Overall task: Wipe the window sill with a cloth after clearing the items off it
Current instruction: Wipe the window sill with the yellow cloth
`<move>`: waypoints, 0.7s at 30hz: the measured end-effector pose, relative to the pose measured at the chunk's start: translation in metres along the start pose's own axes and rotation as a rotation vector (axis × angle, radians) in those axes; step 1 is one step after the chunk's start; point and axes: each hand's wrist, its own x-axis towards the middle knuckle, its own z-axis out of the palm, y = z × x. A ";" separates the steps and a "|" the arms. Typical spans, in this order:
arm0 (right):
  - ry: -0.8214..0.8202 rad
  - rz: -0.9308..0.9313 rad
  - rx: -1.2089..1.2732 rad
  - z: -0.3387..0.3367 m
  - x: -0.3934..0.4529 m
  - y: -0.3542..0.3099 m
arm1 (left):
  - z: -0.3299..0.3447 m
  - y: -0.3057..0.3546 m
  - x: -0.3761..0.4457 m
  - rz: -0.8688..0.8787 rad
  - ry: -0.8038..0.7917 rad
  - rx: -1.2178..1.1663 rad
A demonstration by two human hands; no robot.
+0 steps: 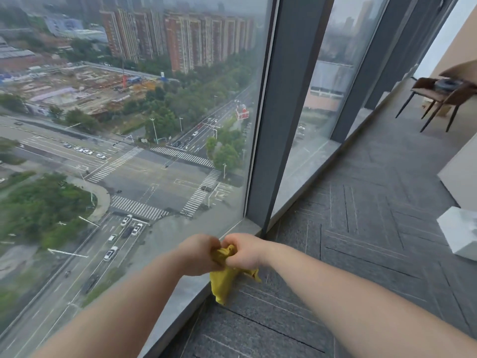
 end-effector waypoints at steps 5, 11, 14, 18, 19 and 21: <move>0.031 -0.085 -0.078 -0.055 -0.106 -0.093 | -0.099 0.049 -0.113 -0.011 0.129 0.042; 0.041 -0.182 -0.184 -0.090 -0.231 -0.191 | -0.179 0.114 -0.249 0.007 0.163 0.123; 0.022 -0.244 -0.224 -0.110 -0.279 -0.226 | -0.211 0.138 -0.300 -0.030 0.201 0.118; -0.055 -0.329 -0.347 -0.127 -0.325 -0.257 | -0.235 0.174 -0.357 -0.129 0.219 0.175; -0.068 -0.345 -0.397 -0.129 -0.334 -0.263 | -0.237 0.181 -0.370 -0.171 0.212 0.184; -0.084 -0.375 -0.487 -0.132 -0.350 -0.272 | -0.242 0.195 -0.394 -0.250 0.205 0.215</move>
